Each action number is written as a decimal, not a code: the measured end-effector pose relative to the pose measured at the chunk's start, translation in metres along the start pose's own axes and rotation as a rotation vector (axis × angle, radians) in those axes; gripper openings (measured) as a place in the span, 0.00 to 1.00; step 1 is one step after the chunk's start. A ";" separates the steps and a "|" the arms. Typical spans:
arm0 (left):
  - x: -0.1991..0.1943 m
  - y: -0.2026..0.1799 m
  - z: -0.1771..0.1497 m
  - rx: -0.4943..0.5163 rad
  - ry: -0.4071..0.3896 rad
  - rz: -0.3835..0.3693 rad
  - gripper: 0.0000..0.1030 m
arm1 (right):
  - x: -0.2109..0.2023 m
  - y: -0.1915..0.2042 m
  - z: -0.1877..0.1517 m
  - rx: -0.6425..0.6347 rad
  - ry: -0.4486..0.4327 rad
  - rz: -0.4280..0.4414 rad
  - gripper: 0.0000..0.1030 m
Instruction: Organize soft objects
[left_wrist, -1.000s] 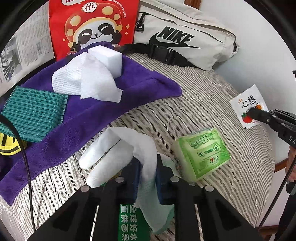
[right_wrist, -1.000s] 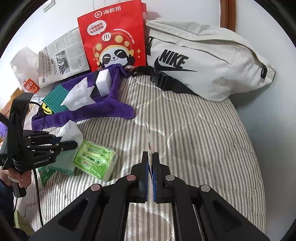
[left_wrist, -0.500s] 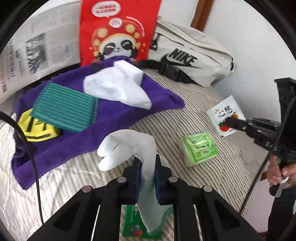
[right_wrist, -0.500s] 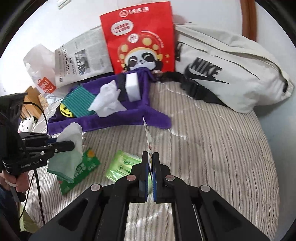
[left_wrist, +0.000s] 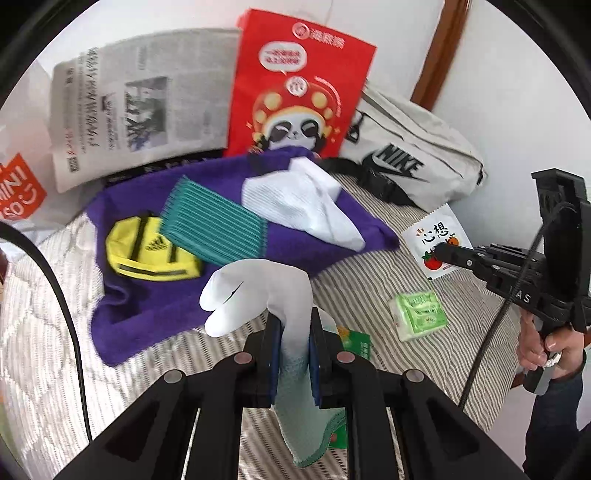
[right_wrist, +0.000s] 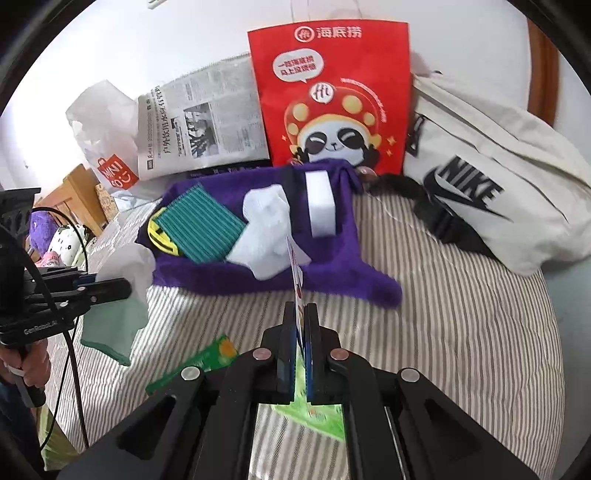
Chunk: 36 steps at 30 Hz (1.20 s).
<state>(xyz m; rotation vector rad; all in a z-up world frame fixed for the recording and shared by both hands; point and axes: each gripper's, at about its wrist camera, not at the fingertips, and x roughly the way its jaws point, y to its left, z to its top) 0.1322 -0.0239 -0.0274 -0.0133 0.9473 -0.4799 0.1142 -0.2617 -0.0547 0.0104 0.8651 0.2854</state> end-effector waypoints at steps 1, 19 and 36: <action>-0.003 0.004 0.002 -0.006 -0.006 0.003 0.13 | 0.002 0.001 0.004 0.002 0.001 -0.001 0.03; -0.021 0.072 0.039 -0.107 -0.066 0.057 0.13 | 0.088 0.014 0.071 -0.067 0.097 -0.032 0.03; 0.010 0.119 0.056 -0.160 -0.030 0.103 0.13 | 0.146 0.006 0.081 -0.095 0.164 -0.017 0.03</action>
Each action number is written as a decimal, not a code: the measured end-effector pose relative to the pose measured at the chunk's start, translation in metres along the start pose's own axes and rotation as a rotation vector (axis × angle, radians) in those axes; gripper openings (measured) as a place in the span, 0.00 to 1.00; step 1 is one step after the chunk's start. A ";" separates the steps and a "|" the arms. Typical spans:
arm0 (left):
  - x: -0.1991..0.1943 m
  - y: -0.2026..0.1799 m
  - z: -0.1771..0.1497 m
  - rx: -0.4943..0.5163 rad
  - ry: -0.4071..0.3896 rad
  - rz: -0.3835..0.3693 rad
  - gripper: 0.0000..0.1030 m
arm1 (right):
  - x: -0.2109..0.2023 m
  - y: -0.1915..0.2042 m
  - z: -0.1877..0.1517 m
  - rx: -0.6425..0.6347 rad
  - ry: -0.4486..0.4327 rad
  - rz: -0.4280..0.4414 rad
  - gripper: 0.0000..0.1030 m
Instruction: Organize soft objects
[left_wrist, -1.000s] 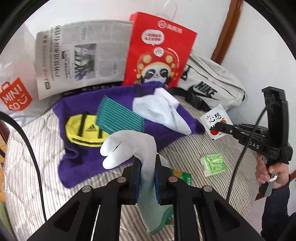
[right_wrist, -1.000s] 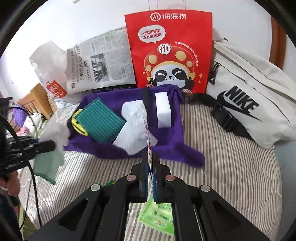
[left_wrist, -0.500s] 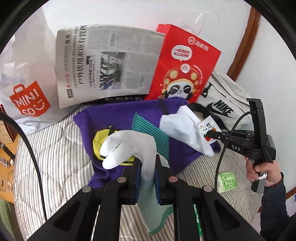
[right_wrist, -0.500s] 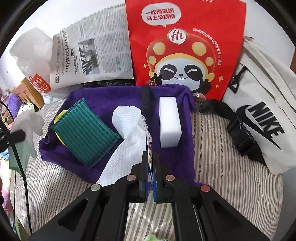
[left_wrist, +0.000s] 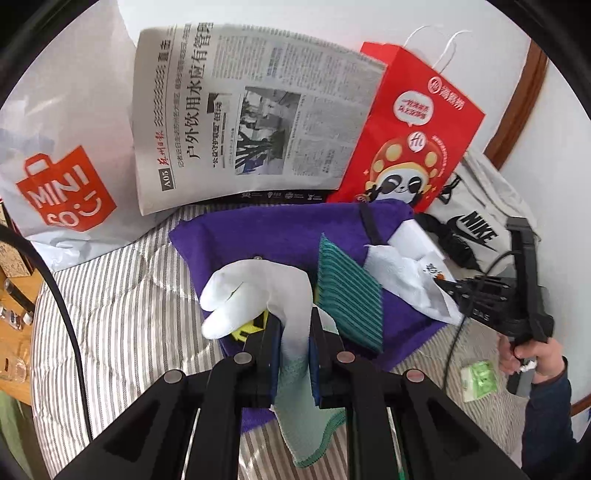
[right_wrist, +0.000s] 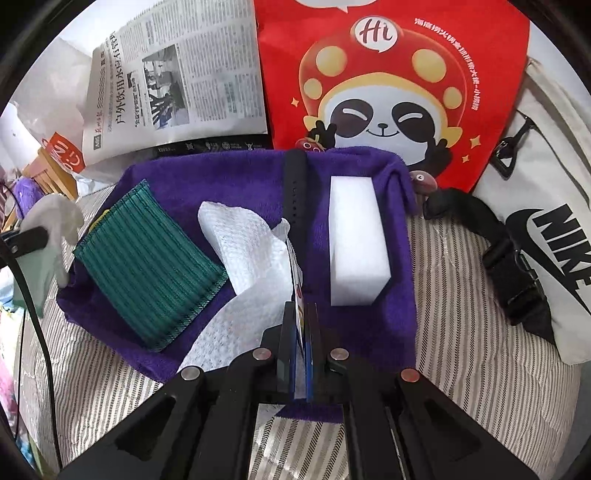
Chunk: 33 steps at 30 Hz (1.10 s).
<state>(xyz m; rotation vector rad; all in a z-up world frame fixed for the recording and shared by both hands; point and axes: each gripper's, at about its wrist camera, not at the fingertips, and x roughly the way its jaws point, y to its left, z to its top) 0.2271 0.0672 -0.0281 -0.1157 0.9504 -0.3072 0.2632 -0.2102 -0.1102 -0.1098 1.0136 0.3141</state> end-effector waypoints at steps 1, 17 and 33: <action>0.007 0.001 0.001 0.008 0.003 0.014 0.13 | 0.001 0.000 0.000 -0.002 0.000 -0.003 0.03; 0.075 0.001 0.006 -0.015 0.076 -0.035 0.13 | 0.005 -0.002 0.005 -0.023 0.014 -0.006 0.04; 0.066 0.004 -0.009 -0.003 0.105 0.030 0.28 | 0.000 -0.011 -0.007 0.029 0.044 -0.003 0.25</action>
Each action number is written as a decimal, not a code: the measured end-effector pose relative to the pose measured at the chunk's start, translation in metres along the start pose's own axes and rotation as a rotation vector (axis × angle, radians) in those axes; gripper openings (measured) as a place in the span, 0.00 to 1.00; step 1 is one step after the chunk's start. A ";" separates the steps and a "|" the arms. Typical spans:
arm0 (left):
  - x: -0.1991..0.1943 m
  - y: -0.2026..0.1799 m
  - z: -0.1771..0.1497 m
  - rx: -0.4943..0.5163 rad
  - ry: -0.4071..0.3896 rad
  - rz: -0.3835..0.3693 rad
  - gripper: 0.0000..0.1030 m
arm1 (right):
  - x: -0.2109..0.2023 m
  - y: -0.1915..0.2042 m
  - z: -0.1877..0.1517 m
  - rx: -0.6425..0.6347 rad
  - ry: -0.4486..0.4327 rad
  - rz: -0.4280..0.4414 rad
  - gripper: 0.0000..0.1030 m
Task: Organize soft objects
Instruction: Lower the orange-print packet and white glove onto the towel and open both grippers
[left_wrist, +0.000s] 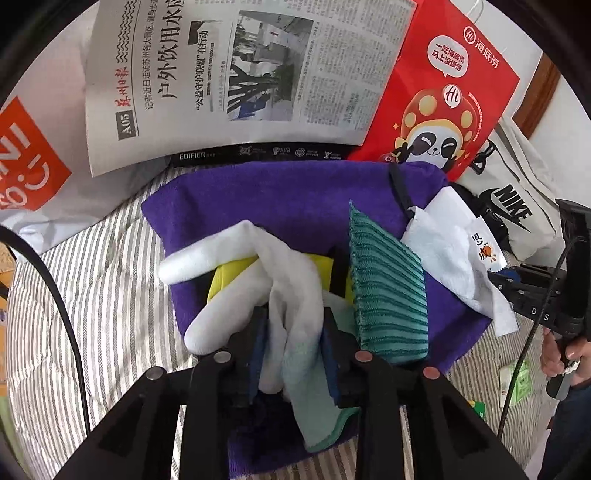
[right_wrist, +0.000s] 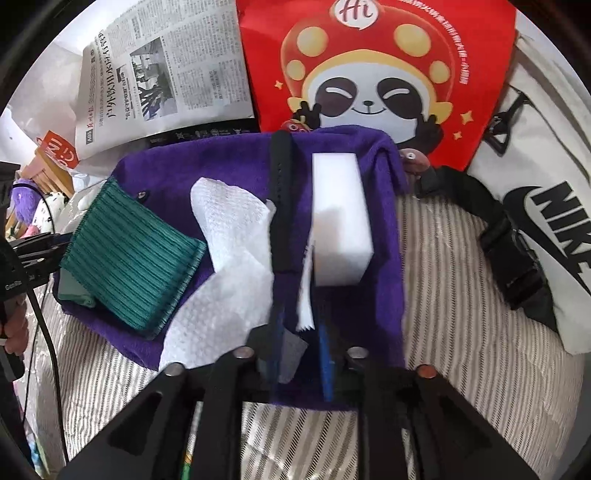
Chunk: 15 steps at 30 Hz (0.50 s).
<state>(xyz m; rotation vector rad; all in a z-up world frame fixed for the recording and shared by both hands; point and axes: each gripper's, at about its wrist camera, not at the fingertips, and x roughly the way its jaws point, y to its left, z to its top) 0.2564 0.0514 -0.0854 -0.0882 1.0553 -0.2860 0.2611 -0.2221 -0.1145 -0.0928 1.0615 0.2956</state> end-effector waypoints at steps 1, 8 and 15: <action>-0.001 0.000 -0.001 -0.003 0.005 0.000 0.30 | -0.002 -0.001 -0.002 0.002 -0.002 -0.006 0.28; -0.011 -0.003 -0.014 0.005 0.011 0.022 0.49 | -0.023 -0.001 -0.008 -0.007 -0.027 -0.047 0.29; -0.032 -0.006 -0.032 0.003 0.008 0.008 0.49 | -0.056 -0.004 -0.024 0.008 -0.068 -0.063 0.29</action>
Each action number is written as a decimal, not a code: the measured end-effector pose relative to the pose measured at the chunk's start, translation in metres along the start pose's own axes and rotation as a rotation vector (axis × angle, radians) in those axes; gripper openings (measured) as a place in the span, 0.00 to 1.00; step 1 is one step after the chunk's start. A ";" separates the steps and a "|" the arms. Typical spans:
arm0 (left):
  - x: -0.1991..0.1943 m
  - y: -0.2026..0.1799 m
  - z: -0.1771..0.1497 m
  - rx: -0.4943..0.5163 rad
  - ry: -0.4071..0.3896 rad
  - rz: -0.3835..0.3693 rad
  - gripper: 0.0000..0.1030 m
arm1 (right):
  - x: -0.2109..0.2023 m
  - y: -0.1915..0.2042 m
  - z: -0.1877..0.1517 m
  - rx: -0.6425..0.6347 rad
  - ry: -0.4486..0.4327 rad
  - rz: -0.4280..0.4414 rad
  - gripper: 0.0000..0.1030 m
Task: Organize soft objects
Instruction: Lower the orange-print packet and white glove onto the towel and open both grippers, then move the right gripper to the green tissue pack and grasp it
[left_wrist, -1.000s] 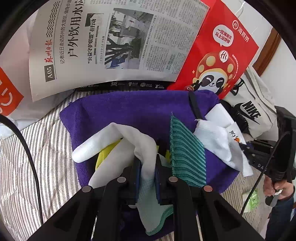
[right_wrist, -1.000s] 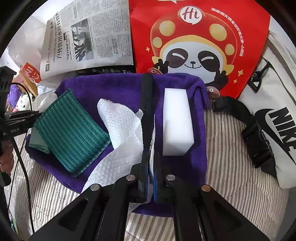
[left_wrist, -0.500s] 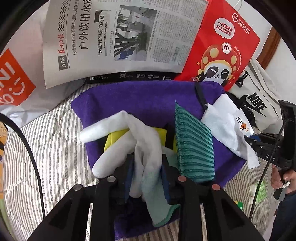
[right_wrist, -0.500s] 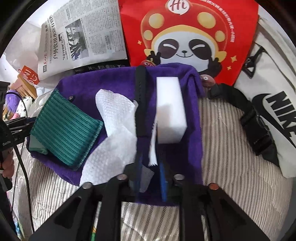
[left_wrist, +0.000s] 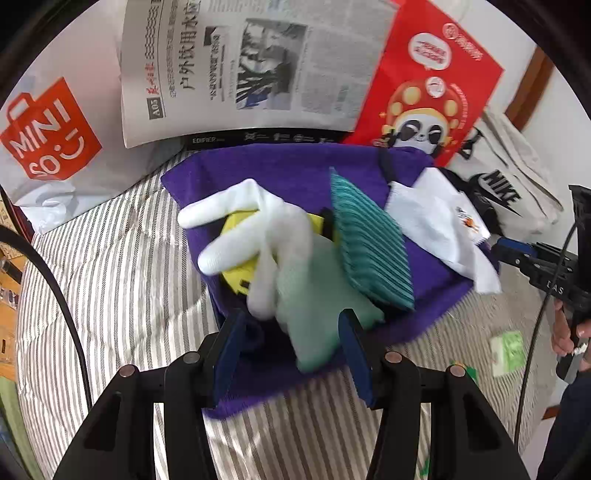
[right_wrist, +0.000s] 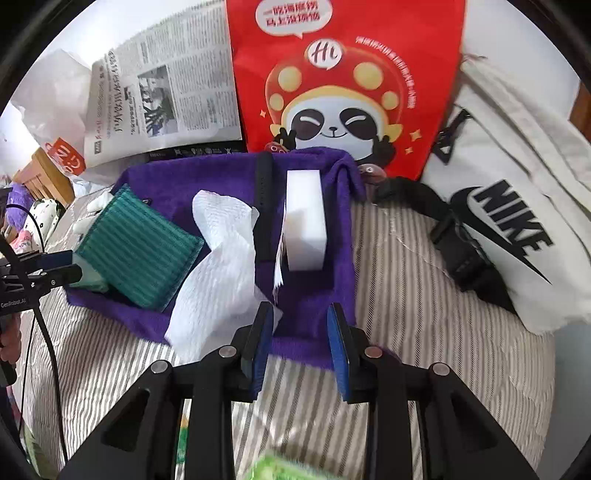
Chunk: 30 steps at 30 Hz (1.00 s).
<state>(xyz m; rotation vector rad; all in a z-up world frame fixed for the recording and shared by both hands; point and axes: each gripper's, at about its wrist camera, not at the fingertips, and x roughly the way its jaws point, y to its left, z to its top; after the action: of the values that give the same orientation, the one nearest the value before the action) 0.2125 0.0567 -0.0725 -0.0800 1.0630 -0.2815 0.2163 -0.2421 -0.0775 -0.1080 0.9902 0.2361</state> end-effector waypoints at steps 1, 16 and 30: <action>-0.008 -0.004 -0.004 0.007 -0.014 -0.004 0.49 | -0.005 0.000 -0.003 -0.002 -0.005 -0.001 0.30; -0.040 -0.068 -0.049 0.105 -0.001 -0.137 0.49 | -0.041 -0.004 -0.102 0.003 0.017 0.037 0.54; -0.035 -0.093 -0.070 0.136 0.042 -0.203 0.49 | -0.027 0.006 -0.126 0.230 0.057 -0.046 0.56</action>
<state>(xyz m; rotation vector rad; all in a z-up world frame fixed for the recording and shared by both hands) 0.1183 -0.0185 -0.0579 -0.0597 1.0757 -0.5402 0.0977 -0.2654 -0.1235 0.0730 1.0639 0.0763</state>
